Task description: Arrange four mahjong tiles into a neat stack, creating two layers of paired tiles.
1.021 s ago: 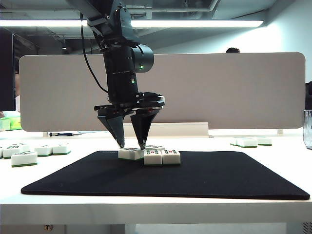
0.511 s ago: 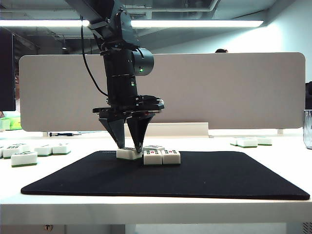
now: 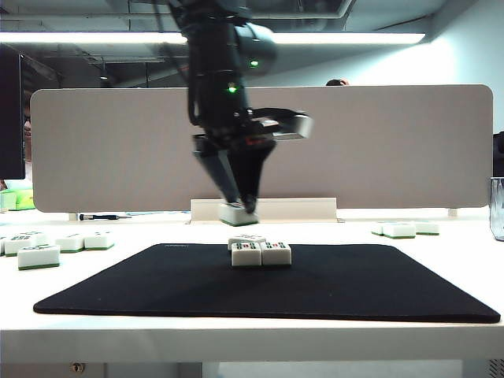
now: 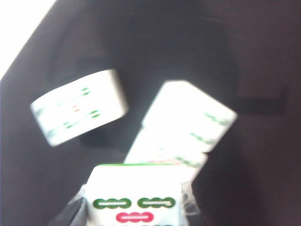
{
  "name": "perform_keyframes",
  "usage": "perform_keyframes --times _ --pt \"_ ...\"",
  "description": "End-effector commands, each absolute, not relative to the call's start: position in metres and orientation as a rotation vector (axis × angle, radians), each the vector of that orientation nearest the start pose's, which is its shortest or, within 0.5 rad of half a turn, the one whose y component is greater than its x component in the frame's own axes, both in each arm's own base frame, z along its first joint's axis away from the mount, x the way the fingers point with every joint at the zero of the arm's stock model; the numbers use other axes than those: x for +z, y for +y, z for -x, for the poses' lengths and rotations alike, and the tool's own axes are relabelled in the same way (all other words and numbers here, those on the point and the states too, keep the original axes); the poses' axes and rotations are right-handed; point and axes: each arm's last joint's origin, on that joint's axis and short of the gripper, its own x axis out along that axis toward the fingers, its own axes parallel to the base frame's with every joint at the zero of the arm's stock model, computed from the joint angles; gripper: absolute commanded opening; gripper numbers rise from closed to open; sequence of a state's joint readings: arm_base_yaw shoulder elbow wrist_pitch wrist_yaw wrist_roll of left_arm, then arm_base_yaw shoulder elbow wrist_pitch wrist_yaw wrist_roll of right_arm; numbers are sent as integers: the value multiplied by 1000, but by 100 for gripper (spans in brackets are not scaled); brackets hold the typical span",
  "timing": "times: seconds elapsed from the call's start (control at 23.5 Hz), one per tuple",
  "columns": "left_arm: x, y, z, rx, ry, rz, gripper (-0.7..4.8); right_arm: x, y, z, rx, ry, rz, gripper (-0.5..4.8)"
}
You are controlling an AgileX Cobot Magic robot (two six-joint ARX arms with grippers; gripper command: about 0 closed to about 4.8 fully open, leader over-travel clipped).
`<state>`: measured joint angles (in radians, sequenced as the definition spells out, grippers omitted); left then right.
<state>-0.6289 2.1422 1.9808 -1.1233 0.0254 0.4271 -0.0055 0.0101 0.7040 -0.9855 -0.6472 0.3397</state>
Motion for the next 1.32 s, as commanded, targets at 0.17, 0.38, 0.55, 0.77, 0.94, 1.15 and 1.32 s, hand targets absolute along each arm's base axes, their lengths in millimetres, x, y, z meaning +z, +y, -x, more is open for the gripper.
perform_keyframes --times 0.17,0.38,0.55,0.77,0.94,1.15,1.32 --pt "252 -290 -347 -1030 917 -940 179 284 18 9 590 364 -410 -1" --pt "253 -291 -348 -1095 864 -957 179 284 18 9 592 365 -411 -1" --pt "251 -292 -349 -1144 833 -1016 181 284 18 9 592 365 -411 -1" --pt "234 -295 -353 -1176 858 -1029 182 284 18 9 592 365 -411 -1" --pt "233 -290 -354 -1179 897 -1029 183 284 18 9 592 365 -411 -1" --pt "232 -287 -355 -1177 912 -1027 182 284 18 9 592 365 -411 -1" --pt "228 -288 -357 -1174 903 -1026 182 284 18 9 592 365 -411 -1"
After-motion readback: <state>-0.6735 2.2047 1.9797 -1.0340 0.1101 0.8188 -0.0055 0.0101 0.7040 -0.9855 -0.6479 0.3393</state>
